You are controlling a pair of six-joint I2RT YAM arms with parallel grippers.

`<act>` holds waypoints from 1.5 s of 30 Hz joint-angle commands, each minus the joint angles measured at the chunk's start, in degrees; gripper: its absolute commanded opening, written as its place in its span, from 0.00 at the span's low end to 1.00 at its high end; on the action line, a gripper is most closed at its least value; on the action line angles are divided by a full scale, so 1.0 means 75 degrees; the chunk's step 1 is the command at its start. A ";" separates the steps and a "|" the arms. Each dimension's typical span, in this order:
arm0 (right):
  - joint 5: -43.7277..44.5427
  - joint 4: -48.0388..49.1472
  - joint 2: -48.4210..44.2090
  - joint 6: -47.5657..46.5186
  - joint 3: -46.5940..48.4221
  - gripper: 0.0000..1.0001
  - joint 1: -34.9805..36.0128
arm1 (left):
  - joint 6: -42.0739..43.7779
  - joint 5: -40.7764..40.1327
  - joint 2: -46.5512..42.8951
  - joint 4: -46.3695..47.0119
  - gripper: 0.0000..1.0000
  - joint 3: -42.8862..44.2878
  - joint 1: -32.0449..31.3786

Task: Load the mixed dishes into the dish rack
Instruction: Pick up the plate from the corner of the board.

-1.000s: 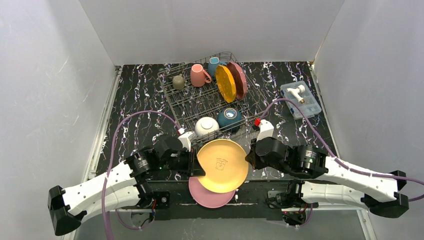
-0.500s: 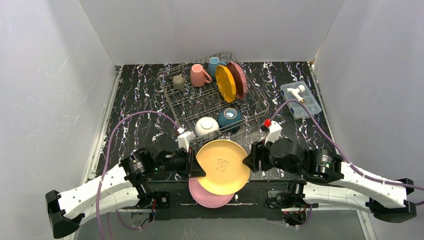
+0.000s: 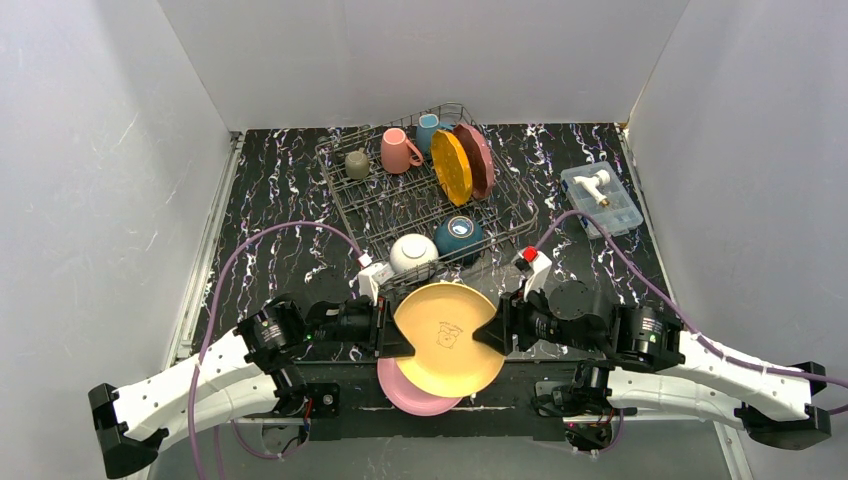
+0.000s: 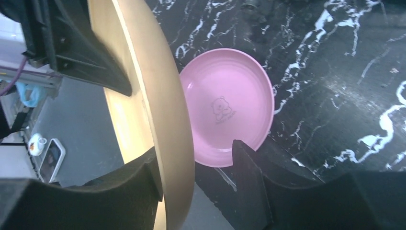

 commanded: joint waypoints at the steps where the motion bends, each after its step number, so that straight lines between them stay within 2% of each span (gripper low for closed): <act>1: -0.0601 0.0940 -0.0026 -0.0047 -0.0091 0.56 0.0015 | 0.0104 0.0347 -0.0088 0.0313 0.00 0.0307 -0.0006; 8: -0.0765 0.1152 -0.0257 -0.0090 -0.0138 0.39 0.0015 | 0.0115 0.0253 -0.0204 0.0266 0.00 0.0218 -0.0014; 14: -0.0792 0.1295 -0.0411 0.0038 -0.0209 0.03 0.0015 | 0.0153 0.0179 -0.0218 0.0238 0.00 0.0193 -0.0009; 15: -0.0767 0.1305 -0.0414 0.0044 -0.0212 0.01 0.0015 | 0.0151 0.0148 -0.0208 0.0207 0.00 0.0201 -0.0011; 17: -0.0717 0.1297 -0.0378 0.0055 -0.0175 0.01 0.0015 | 0.0161 0.0052 -0.0186 0.0111 0.03 0.0232 -0.0004; 20: -0.0519 0.1173 -0.0299 0.0033 -0.0001 0.01 0.0015 | 0.0181 -0.0248 -0.0188 -0.0159 0.24 0.0303 0.0001; 24: -0.0171 0.1016 -0.0171 -0.0031 0.0284 0.01 0.0015 | 0.0286 -0.0655 -0.0320 -0.0532 0.59 0.0377 -0.0002; 30: 0.0375 0.0591 0.0425 -0.0147 0.0944 0.01 0.0015 | 0.0557 -0.1453 -0.0507 -0.1457 0.77 0.0767 0.0001; 33: 0.0767 0.0329 0.0732 -0.0271 0.1342 0.01 0.0014 | 0.0801 -0.1979 -0.0612 -0.2015 0.91 0.1074 0.0000; 36: 0.1326 -0.0079 0.1183 -0.0377 0.1854 0.01 0.0015 | 0.1091 -0.2550 -0.0722 -0.2599 0.98 0.1435 -0.0001; 40: 0.1857 -0.0462 0.1950 -0.0611 0.2550 0.01 0.0015 | 0.1428 -0.3305 -0.0884 -0.3143 0.98 0.1818 -0.0002; 45: 0.2405 -0.0656 0.2839 -0.1026 0.3403 0.01 0.0015 | 0.1800 -0.3758 -0.1045 -0.3643 0.98 0.2105 0.0001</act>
